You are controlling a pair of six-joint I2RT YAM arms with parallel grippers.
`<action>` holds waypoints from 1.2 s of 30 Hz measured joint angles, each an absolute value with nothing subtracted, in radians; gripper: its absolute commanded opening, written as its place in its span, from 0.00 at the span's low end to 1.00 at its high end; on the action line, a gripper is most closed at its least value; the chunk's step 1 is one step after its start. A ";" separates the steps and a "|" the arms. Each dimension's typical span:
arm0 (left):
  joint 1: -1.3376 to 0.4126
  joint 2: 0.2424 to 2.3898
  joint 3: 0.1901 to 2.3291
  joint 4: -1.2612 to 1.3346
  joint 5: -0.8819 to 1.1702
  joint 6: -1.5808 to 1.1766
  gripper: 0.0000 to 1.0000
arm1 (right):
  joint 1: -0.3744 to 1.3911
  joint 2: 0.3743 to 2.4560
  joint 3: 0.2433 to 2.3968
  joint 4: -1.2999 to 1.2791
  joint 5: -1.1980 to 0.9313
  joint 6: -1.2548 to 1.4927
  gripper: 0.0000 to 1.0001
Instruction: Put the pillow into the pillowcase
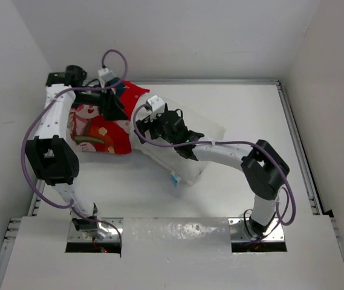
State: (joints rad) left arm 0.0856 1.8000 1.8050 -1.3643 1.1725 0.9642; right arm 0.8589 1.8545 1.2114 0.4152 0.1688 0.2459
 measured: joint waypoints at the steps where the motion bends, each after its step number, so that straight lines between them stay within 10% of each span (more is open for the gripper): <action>1: 0.114 1.800 1.843 -1.364 1.172 0.967 0.86 | 0.857 1.826 1.207 0.399 0.140 0.229 0.97; 3: 0.154 1.800 1.925 -1.348 1.176 0.979 0.92 | 0.841 1.770 1.208 0.365 0.076 0.206 0.81; 4: 0.167 1.801 1.964 -1.330 1.177 0.963 0.86 | 0.825 1.749 1.213 0.350 0.040 0.200 0.43; 6: 0.153 1.800 2.018 -1.228 1.154 0.881 0.61 | 0.772 1.726 1.248 0.307 -0.033 0.209 0.23; 7: 0.126 1.802 2.032 -1.156 1.122 0.825 0.60 | 0.736 1.729 1.284 0.284 -0.069 0.216 0.27; 9: 0.055 1.819 2.048 -1.043 1.012 0.725 0.76 | 0.660 1.759 1.381 0.225 -0.119 0.244 0.70; 15: -0.093 2.007 2.109 -0.814 0.695 0.497 0.82 | 0.506 1.959 1.679 0.128 -0.196 0.301 0.94; 21: -0.096 2.234 2.204 -0.803 0.488 0.433 0.73 | 0.487 2.174 1.715 0.121 -0.278 0.396 0.80; 27: -0.106 2.262 2.170 -0.812 0.426 0.409 0.02 | 0.506 2.169 1.505 0.251 -0.337 0.484 0.38; 31: -0.108 2.226 2.139 -0.824 0.510 0.390 0.00 | 0.540 2.038 1.359 0.311 -0.313 0.491 0.06; 36: -0.097 2.077 1.978 -0.747 0.787 0.314 0.00 | 0.667 1.921 1.253 0.297 -0.262 0.461 0.27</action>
State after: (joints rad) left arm -0.0975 2.0766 1.9778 -0.7467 0.7868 0.3138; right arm 0.6666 1.9209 1.2530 0.2974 -0.2619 0.4606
